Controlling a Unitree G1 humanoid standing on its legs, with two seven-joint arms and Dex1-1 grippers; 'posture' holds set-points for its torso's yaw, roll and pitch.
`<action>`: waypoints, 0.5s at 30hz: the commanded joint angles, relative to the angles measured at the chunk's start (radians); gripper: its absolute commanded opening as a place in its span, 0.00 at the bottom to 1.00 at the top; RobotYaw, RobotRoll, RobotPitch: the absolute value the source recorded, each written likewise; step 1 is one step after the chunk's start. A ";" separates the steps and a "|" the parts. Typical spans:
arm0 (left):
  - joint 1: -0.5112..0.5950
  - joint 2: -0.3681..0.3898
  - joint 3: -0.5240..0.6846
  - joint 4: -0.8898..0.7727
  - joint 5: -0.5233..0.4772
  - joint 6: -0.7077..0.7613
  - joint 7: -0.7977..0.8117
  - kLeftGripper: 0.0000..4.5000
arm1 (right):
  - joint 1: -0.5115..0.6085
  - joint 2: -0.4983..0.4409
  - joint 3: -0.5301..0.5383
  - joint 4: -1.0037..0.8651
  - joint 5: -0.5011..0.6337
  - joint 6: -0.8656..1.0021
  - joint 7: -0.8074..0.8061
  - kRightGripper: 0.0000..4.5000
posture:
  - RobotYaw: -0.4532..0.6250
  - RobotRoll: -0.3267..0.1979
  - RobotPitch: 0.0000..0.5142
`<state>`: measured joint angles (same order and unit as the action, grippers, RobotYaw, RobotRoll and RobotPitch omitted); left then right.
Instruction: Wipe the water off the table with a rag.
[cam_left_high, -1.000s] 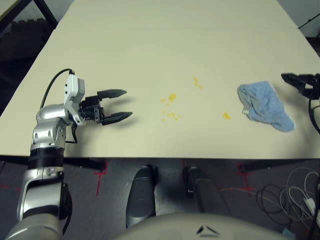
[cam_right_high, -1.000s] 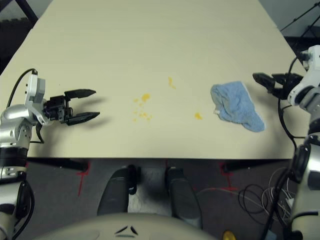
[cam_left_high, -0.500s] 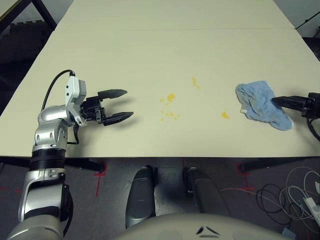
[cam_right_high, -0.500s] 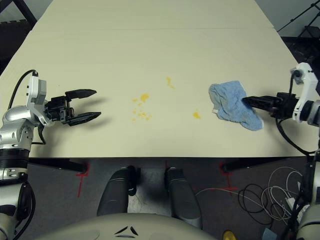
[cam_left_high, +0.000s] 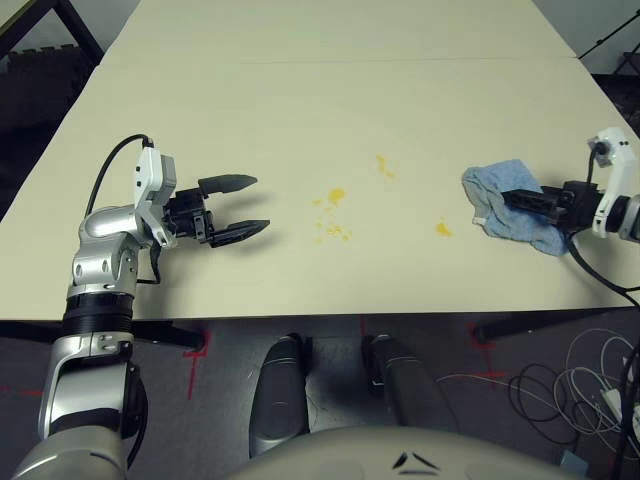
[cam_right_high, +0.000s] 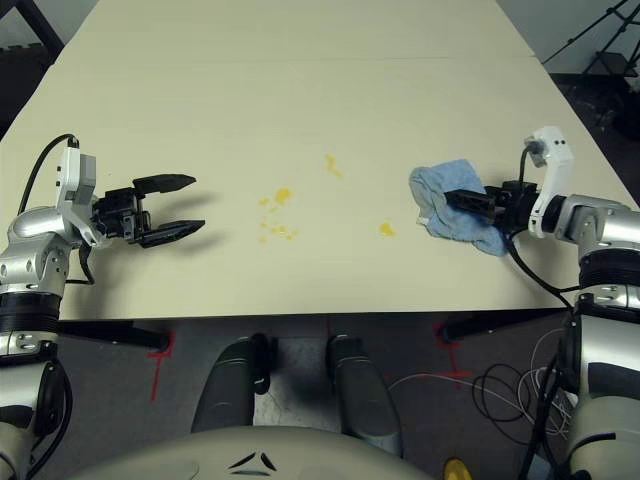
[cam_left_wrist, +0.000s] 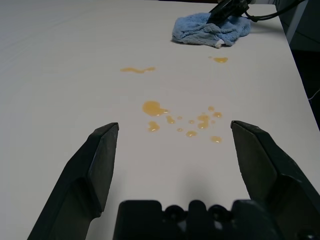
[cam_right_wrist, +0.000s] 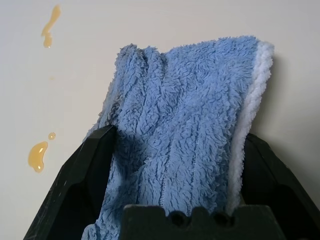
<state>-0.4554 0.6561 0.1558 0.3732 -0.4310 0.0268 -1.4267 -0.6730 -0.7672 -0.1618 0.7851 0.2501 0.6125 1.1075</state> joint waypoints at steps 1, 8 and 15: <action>0.002 0.006 -0.012 0.017 0.008 -0.008 0.000 1.00 | 0.056 0.039 0.073 0.009 -0.039 0.014 -0.007 0.99 | 0.57 0.62 0.38; 0.000 0.005 -0.012 0.023 0.009 -0.012 0.002 1.00 | 0.069 0.020 0.056 -0.030 -0.031 0.009 -0.012 0.53 | 0.57 0.62 0.38; -0.004 0.003 -0.015 0.032 0.011 -0.017 0.004 1.00 | 0.087 -0.011 0.008 -0.145 0.037 0.079 0.008 0.03 | 0.56 0.62 0.39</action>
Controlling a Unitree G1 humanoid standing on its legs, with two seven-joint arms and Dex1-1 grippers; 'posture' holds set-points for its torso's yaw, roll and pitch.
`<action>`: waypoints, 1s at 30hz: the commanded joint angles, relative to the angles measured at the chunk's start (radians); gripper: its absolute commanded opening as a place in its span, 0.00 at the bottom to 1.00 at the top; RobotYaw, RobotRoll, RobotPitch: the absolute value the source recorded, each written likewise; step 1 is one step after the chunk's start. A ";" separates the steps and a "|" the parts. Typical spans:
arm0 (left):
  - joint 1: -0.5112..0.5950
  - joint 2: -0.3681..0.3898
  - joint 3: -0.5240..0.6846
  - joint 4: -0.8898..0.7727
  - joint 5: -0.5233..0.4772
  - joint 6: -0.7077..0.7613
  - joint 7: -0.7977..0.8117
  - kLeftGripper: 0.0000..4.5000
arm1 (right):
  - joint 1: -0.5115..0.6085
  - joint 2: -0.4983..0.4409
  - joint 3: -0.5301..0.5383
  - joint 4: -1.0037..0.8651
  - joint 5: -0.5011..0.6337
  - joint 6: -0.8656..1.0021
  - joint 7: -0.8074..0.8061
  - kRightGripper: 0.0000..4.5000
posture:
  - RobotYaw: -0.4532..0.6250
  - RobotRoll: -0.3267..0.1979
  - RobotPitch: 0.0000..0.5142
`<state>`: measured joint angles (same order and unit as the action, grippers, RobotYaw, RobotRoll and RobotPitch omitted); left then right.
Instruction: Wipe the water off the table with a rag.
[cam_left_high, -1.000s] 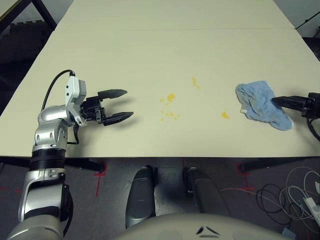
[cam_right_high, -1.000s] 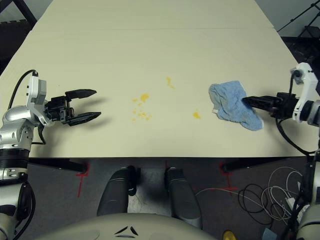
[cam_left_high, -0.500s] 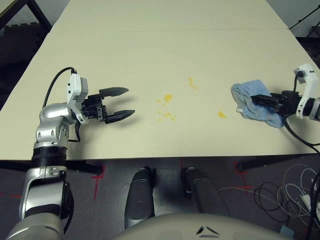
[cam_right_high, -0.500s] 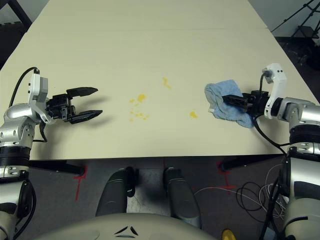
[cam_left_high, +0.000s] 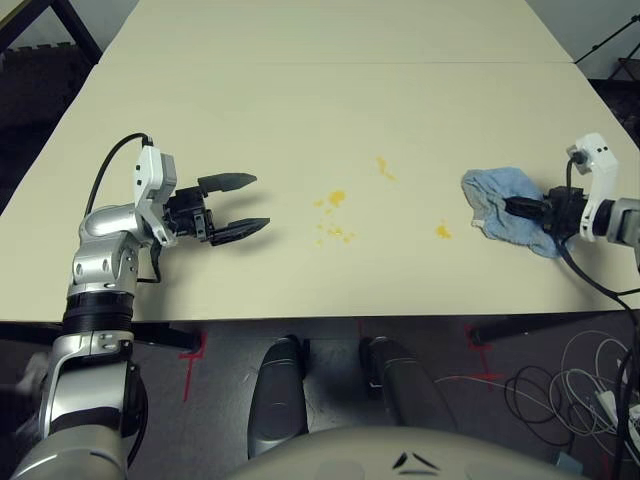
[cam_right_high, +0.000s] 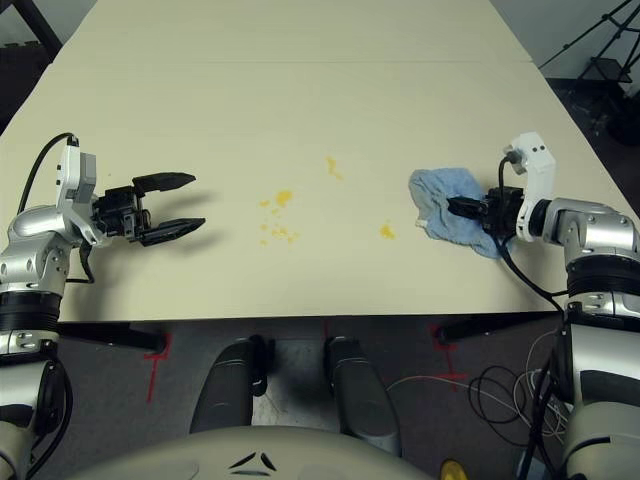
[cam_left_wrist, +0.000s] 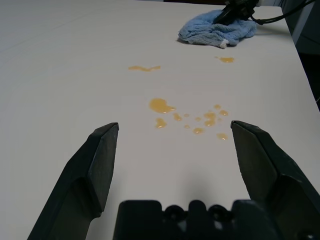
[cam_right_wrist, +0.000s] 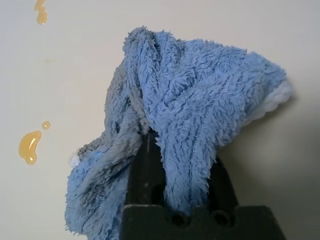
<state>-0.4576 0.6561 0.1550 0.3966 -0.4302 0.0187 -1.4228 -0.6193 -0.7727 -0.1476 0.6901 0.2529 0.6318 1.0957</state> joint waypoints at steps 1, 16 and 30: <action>-0.003 0.003 -0.015 0.010 0.010 -0.009 0.000 1.00 | 0.038 -0.012 -0.018 -0.079 0.053 0.081 0.025 0.03 | 0.56 0.62 0.39; -0.009 0.007 -0.022 0.025 0.014 -0.017 0.002 1.00 | 0.137 -0.015 0.025 -0.352 0.171 0.253 0.026 0.02 | 0.56 0.62 0.40; -0.002 0.008 -0.021 0.008 0.011 -0.016 0.010 1.00 | 0.157 0.198 0.131 -0.469 0.183 0.306 -0.074 0.02 | 0.57 0.62 0.40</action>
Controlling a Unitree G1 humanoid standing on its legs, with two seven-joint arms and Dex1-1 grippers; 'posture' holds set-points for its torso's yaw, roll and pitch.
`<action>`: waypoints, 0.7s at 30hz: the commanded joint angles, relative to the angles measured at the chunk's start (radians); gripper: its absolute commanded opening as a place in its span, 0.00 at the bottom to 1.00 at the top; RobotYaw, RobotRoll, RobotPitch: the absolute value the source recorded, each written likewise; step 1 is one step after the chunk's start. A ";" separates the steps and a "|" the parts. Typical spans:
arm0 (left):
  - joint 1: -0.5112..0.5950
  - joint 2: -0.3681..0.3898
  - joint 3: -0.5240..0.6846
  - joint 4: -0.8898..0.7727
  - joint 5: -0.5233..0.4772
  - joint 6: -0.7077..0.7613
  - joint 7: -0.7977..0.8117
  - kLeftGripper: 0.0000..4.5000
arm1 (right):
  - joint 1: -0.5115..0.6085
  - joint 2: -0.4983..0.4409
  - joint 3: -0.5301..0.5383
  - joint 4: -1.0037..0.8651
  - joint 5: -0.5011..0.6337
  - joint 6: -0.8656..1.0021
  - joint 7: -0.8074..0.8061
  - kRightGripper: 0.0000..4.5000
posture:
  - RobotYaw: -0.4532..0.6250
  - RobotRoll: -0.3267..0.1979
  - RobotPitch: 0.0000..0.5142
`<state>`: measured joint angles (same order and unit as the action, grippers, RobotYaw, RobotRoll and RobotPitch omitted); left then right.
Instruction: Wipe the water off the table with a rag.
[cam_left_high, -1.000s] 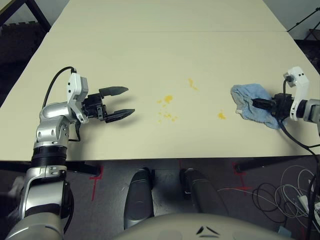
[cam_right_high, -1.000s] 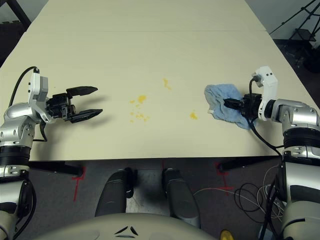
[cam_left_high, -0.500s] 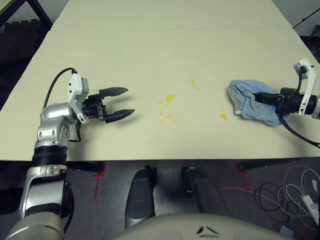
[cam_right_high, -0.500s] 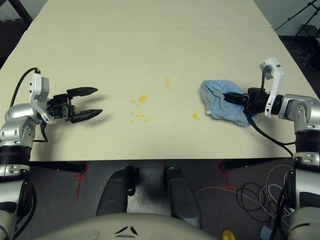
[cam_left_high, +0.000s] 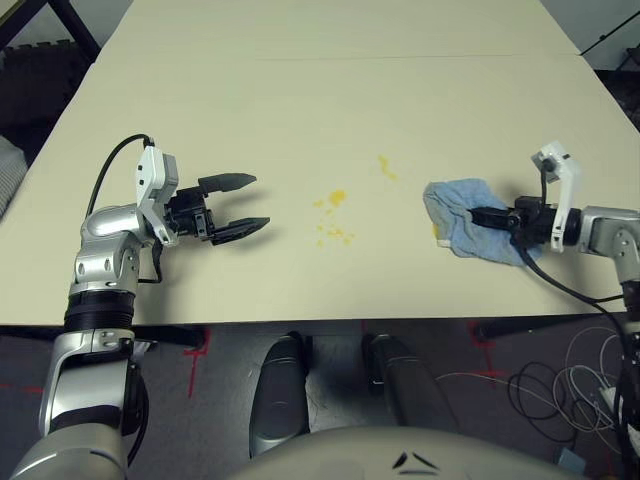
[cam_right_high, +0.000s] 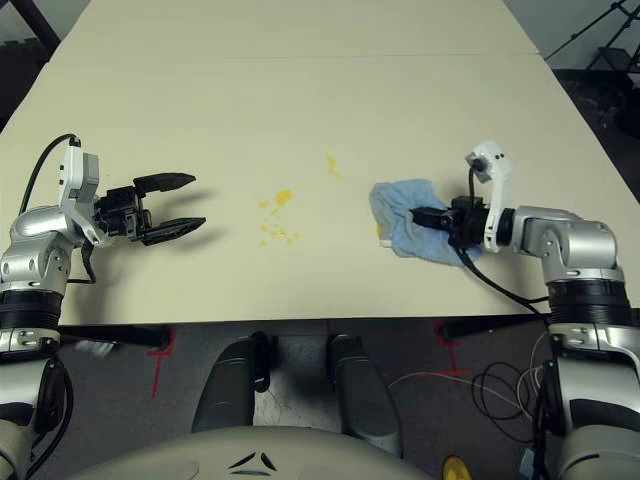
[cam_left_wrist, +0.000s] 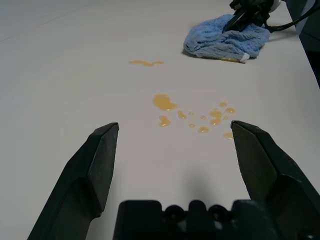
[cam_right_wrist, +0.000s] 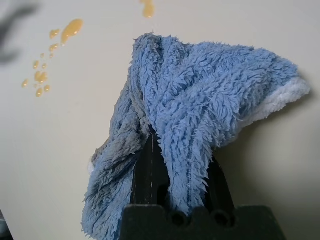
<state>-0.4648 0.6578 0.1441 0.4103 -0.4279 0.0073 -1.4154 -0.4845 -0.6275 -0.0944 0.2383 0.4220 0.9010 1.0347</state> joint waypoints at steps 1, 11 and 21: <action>0.006 0.006 -0.010 -0.006 0.009 -0.006 0.003 1.00 | 0.020 0.069 0.083 -0.024 0.015 0.039 -0.017 0.02 | 0.58 0.62 0.40; 0.012 0.004 -0.012 0.002 0.011 -0.019 0.000 1.00 | 0.026 0.103 0.097 -0.079 0.018 0.086 -0.046 0.02 | 0.57 0.62 0.40; -0.002 0.002 -0.019 0.045 0.016 -0.047 -0.009 1.00 | 0.077 -0.155 0.044 -0.010 0.011 0.049 0.036 0.02 | 0.56 0.62 0.41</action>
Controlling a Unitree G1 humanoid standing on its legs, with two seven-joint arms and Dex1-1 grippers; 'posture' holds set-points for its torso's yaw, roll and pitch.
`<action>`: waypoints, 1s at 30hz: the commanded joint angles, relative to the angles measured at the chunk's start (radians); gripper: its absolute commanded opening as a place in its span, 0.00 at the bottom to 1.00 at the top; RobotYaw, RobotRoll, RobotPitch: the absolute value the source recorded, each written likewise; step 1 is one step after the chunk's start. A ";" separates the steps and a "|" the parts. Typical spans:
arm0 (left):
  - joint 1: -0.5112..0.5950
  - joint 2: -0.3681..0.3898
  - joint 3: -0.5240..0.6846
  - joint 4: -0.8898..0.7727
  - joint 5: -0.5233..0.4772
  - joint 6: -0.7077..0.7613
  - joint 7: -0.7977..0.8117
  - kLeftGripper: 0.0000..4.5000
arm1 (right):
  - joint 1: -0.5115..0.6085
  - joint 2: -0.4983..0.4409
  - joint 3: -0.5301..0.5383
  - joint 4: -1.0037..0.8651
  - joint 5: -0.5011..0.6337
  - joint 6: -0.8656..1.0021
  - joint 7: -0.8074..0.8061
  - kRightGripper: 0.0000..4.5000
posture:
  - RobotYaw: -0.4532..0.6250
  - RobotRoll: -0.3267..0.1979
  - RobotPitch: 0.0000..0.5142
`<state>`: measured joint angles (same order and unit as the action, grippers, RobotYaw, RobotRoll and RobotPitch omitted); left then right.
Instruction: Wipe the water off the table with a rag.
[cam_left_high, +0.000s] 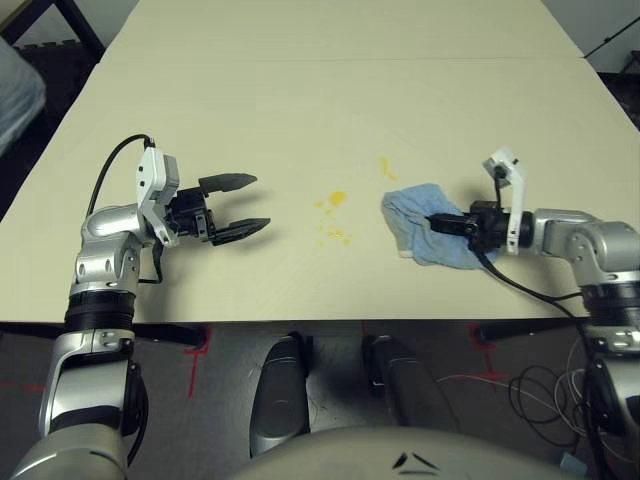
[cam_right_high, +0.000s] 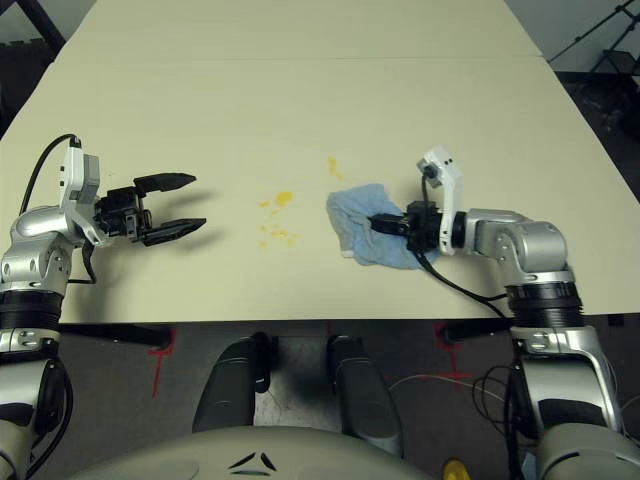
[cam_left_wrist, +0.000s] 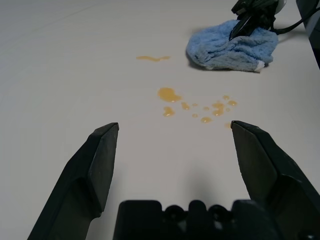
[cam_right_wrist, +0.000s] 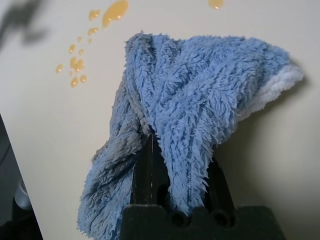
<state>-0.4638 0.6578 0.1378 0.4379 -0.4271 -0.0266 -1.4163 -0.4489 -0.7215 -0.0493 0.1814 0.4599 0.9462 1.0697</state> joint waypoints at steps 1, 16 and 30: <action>-0.005 0.001 -0.014 0.022 0.016 -0.016 -0.009 1.00 | 0.046 -0.080 -0.004 0.049 -0.026 0.003 0.003 0.02 | 0.56 0.62 0.41; -0.024 -0.002 -0.024 0.063 0.018 -0.044 -0.033 1.00 | 0.060 -0.042 -0.123 -0.168 0.173 0.121 -0.056 0.02 | 0.54 0.62 0.41; -0.020 0.025 -0.038 0.091 0.031 -0.081 -0.086 1.00 | 0.074 0.272 -0.003 -0.441 0.195 0.228 -0.414 0.02 | 0.56 0.62 0.44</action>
<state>-0.4943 0.6743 0.1120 0.5194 -0.4149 -0.0952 -1.4853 -0.3868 -0.4534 -0.0762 -0.2228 0.6699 1.1773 0.6923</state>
